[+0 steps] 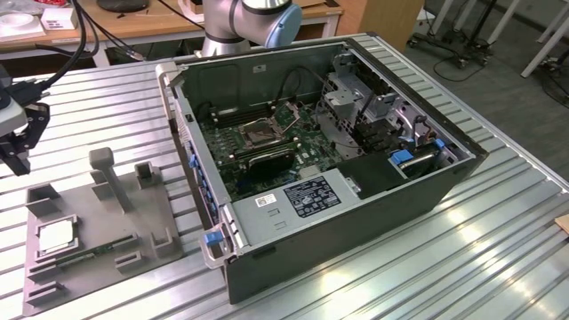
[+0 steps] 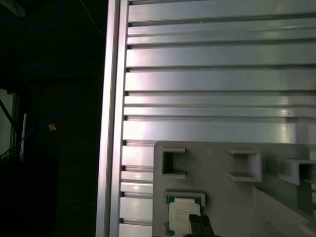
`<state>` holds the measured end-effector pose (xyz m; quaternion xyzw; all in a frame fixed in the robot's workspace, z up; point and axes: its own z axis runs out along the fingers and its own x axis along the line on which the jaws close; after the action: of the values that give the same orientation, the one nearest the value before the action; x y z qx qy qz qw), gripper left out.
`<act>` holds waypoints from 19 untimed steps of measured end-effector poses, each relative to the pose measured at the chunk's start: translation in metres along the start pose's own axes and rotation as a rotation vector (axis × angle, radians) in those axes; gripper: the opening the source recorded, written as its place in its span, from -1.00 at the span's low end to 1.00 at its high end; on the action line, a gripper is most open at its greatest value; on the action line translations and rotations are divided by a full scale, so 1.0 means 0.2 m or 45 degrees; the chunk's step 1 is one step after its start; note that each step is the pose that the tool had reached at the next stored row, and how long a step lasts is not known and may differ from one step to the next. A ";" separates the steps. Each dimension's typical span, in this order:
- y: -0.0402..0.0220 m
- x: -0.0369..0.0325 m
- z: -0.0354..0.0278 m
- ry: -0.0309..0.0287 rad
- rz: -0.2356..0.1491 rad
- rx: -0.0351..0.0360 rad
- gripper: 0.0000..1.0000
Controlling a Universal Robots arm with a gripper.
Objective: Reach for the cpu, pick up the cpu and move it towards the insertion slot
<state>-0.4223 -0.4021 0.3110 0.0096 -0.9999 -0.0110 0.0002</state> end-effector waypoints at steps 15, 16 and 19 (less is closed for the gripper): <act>-0.029 0.021 0.012 -0.0007 0.000 0.0000 -0.79; -0.031 0.021 0.013 -0.0007 0.000 0.0000 -0.79; -0.034 0.024 0.016 -0.0009 0.000 0.0000 -0.79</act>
<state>-0.4270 -0.4090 0.3078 0.0097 -0.9999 -0.0110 -0.0002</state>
